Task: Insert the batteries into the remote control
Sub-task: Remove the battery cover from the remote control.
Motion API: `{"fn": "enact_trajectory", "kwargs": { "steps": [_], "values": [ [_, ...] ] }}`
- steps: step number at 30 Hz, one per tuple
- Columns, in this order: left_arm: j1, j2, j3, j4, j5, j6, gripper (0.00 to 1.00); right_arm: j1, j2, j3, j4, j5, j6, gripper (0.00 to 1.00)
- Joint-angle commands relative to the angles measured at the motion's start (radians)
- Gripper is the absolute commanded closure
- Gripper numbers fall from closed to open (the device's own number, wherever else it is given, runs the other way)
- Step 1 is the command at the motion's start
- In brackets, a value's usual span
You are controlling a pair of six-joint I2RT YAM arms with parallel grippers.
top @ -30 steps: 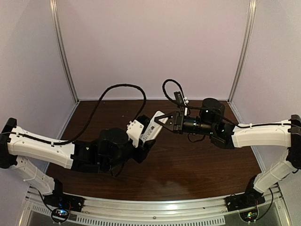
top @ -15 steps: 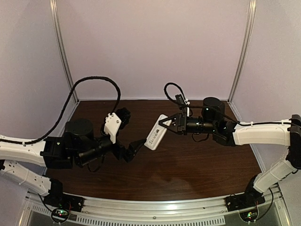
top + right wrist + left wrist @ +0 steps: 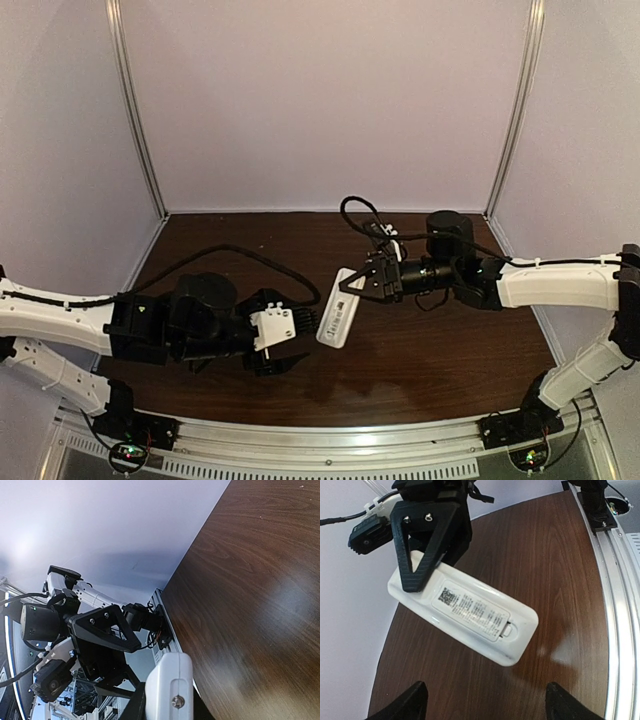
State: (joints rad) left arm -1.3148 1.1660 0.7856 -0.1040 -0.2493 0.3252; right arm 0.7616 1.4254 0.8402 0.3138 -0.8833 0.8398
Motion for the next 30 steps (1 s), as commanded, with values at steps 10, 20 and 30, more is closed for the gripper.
{"fn": "enact_trajectory", "kwargs": {
  "steps": [10,20,30],
  "values": [
    [0.004,0.084,0.074,0.071,0.024,0.023,0.19,0.020,0.021,0.002,-0.029,-0.038,-0.011,1.00],
    [0.004,0.143,0.115,0.088,-0.016,0.009,0.21,0.036,0.021,0.006,-0.034,-0.035,-0.011,1.00],
    [0.003,0.161,0.122,0.074,-0.016,0.025,0.21,0.043,0.031,0.017,-0.045,-0.035,-0.014,1.00]
  ]
}}
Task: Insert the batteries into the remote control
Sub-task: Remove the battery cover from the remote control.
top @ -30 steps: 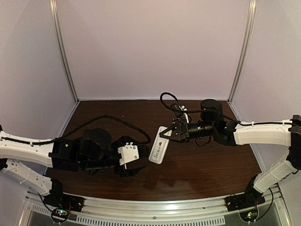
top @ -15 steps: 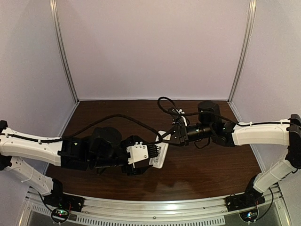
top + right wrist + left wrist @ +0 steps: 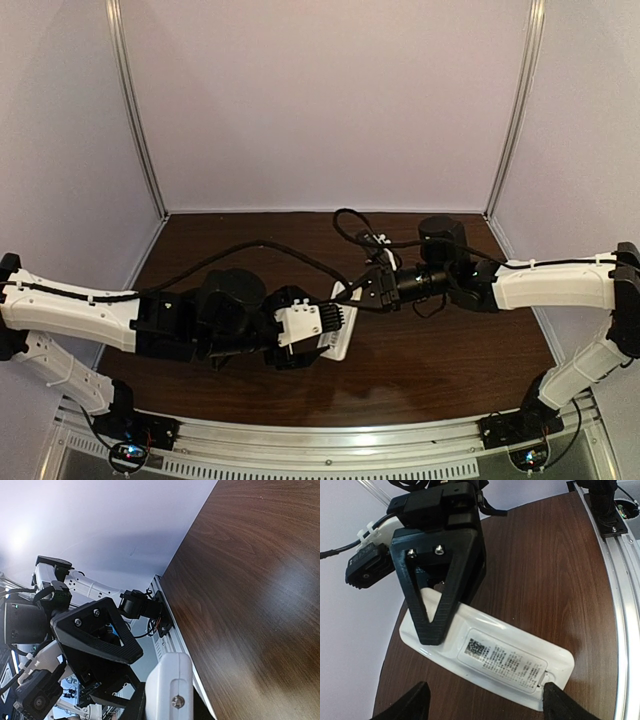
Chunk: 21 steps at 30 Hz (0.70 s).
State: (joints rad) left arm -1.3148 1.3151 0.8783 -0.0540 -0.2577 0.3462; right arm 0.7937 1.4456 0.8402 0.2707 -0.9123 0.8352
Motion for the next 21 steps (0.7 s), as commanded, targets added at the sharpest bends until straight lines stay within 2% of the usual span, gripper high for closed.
{"fn": "enact_trajectory", "kwargs": {
  "steps": [1,21],
  "values": [
    [0.004,0.012,0.030,0.018,0.001,0.007,0.21,0.012,0.012,0.018,-0.003,-0.006,-0.010,1.00],
    [0.003,0.046,0.041,-0.010,0.077,0.020,0.17,0.016,0.037,0.035,-0.004,-0.010,-0.016,1.00]
  ]
}}
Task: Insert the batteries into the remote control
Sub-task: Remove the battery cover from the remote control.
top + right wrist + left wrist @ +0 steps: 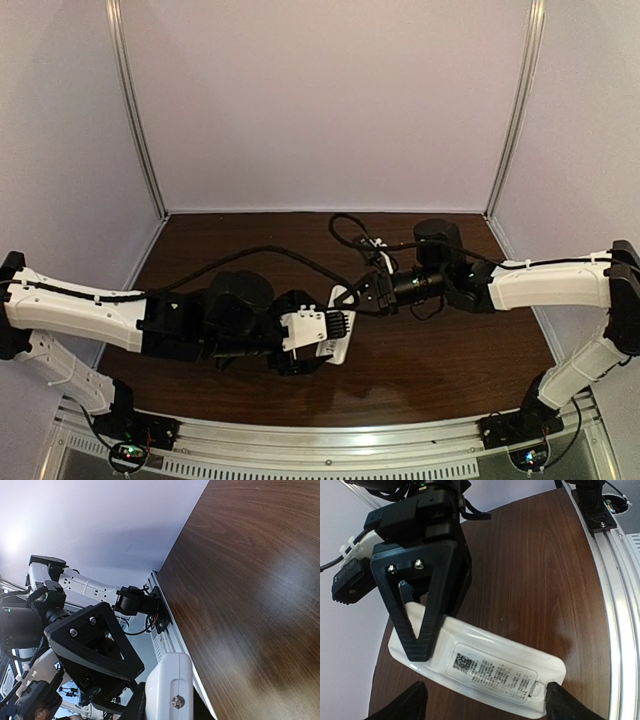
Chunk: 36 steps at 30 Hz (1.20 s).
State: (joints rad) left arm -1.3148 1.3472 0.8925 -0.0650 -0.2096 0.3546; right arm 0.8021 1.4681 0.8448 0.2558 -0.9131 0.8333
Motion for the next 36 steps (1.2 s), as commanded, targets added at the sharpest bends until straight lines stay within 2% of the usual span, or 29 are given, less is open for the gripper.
{"fn": "enact_trajectory", "kwargs": {
  "steps": [1,18,26,36],
  "values": [
    [0.004,0.019,0.029,-0.001,0.018,0.012,0.17,0.009,0.015,0.032,0.013,-0.011,-0.013,1.00],
    [0.031,0.033,0.034,-0.002,-0.049,0.012,0.22,0.036,0.022,0.049,0.014,-0.035,-0.024,1.00],
    [0.031,0.004,0.007,0.090,-0.117,0.030,0.23,0.037,0.037,0.028,0.070,-0.046,0.024,1.00],
    [0.043,-0.050,-0.018,0.180,-0.165,0.035,0.23,0.030,0.062,0.055,-0.044,0.024,-0.055,1.00]
  ]
}}
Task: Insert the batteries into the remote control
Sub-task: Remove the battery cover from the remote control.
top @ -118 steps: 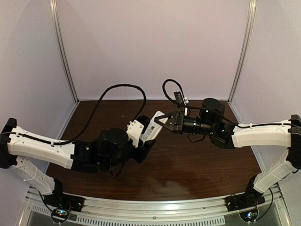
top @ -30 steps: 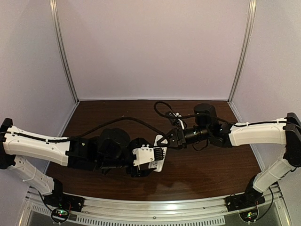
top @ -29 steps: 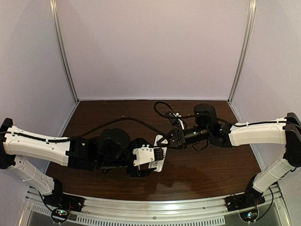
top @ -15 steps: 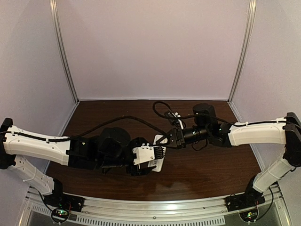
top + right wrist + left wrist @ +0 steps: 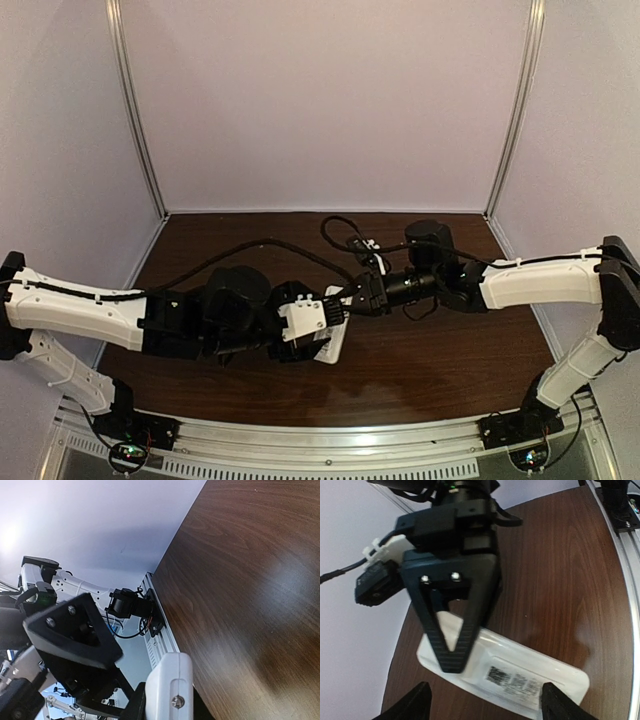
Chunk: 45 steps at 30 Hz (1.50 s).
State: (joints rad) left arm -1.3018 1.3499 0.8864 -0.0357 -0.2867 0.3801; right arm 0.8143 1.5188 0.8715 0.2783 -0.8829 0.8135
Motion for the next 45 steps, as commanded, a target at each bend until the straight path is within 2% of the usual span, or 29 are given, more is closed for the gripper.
{"fn": "enact_trajectory", "kwargs": {
  "steps": [1,6,10,16,19,31,45],
  "values": [
    [0.031,-0.061,-0.015,0.156,-0.087,0.009,0.23,0.016,0.012,0.034,-0.082,0.005,-0.043,1.00],
    [0.040,-0.086,-0.027,0.153,-0.083,0.005,0.23,-0.005,0.003,0.040,-0.113,0.052,-0.060,1.00],
    [0.045,-0.109,-0.058,0.113,0.015,0.015,0.22,-0.024,-0.004,0.050,-0.137,0.056,-0.062,1.00],
    [0.044,-0.103,-0.058,0.059,0.149,0.033,0.16,-0.024,0.011,0.063,-0.145,0.029,-0.054,1.00],
    [0.044,-0.080,-0.046,0.043,0.185,0.035,0.08,-0.024,0.010,0.062,-0.139,0.027,-0.047,1.00],
    [0.044,-0.028,-0.026,0.040,0.176,0.041,0.06,-0.021,0.013,0.049,-0.098,0.004,-0.013,1.00],
    [0.045,0.016,-0.010,0.040,0.104,0.055,0.10,-0.010,0.008,0.049,-0.078,-0.010,0.005,1.00]
  ]
}}
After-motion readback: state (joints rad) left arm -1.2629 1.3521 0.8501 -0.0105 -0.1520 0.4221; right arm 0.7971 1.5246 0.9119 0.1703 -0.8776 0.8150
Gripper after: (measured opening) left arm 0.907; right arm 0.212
